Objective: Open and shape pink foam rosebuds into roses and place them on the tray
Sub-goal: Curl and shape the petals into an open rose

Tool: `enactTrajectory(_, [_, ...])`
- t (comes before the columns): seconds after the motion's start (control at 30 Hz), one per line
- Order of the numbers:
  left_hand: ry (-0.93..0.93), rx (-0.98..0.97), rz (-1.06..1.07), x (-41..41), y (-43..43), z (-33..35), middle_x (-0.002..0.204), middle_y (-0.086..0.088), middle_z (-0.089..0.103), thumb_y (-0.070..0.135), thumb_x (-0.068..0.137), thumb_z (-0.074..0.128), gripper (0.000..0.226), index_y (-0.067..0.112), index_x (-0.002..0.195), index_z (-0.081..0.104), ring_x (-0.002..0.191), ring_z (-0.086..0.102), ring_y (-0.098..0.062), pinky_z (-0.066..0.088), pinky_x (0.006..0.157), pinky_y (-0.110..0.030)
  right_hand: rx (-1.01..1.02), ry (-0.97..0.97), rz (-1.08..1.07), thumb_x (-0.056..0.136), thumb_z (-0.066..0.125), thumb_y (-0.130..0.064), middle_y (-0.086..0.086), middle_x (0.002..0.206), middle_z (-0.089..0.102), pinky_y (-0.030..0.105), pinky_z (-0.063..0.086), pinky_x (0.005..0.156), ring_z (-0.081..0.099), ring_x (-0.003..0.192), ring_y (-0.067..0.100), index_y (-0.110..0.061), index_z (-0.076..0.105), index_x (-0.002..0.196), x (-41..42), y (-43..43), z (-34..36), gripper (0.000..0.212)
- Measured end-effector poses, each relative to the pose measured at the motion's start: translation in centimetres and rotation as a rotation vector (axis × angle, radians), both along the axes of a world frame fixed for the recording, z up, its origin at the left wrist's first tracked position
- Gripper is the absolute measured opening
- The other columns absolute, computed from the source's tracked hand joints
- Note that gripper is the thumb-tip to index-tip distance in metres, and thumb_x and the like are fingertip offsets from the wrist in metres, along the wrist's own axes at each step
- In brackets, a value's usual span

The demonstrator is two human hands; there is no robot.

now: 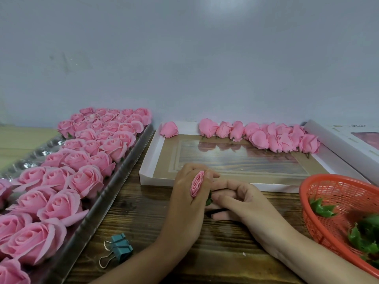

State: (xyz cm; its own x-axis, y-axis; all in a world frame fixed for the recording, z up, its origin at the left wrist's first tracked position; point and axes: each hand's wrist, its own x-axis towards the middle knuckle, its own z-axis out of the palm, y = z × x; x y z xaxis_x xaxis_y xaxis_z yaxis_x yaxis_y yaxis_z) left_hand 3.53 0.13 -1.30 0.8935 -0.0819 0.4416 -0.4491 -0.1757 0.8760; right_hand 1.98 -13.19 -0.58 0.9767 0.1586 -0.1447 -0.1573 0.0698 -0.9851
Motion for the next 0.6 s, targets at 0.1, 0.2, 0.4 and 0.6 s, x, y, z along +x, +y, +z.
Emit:
enactTrajectory(0.1, [0.009, -0.028, 0.015, 0.01, 0.07, 0.14, 0.089, 0.004, 0.061, 0.044, 0.087, 0.038, 0.038, 0.017, 0.089, 0.065, 0.087, 0.057, -0.006, 0.039, 0.071, -0.007, 0.03, 0.008, -0.004, 0.094, 0.057, 0.001, 0.02, 0.094, 0.075, 0.021, 0.059, 0.066, 0.074, 0.085, 0.02, 0.001, 0.066, 0.108, -0.01, 0.06, 0.06, 0.017])
enactTrajectory(0.2, [0.019, -0.056, 0.03, 0.04, 0.13, 0.19, 0.089, 0.002, 0.062, 0.043, 0.085, 0.037, 0.039, 0.016, 0.087, 0.065, 0.087, 0.058, -0.005, 0.04, 0.071, -0.006, 0.055, 0.021, -0.02, 0.092, 0.06, -0.001, 0.014, 0.084, 0.075, 0.021, 0.059, 0.066, 0.074, 0.083, 0.018, -0.002, 0.066, 0.101, -0.01, 0.1, 0.05, 0.011])
enactTrajectory(0.4, [0.034, -0.013, 0.012, 0.01, 0.27, 0.08, 0.087, 0.003, 0.063, 0.029, 0.094, 0.041, 0.028, 0.018, 0.086, 0.065, 0.085, 0.059, -0.004, 0.041, 0.07, -0.007, 0.063, 0.009, -0.018, 0.092, 0.061, -0.001, 0.009, 0.078, 0.074, 0.021, 0.06, 0.068, 0.074, 0.079, 0.015, -0.002, 0.065, 0.1, -0.05, 0.13, -0.04, 0.01])
enactTrajectory(0.6, [-0.025, 0.072, -0.006, -0.01, 0.08, 0.09, 0.087, 0.002, 0.06, 0.013, 0.094, 0.047, 0.018, 0.015, 0.086, 0.064, 0.086, 0.058, -0.01, 0.04, 0.071, -0.009, 0.044, 0.003, -0.013, 0.09, 0.064, -0.002, 0.021, 0.095, 0.074, 0.022, 0.06, 0.069, 0.074, 0.087, 0.024, 0.002, 0.065, 0.108, -0.05, 0.07, 0.0, 0.019])
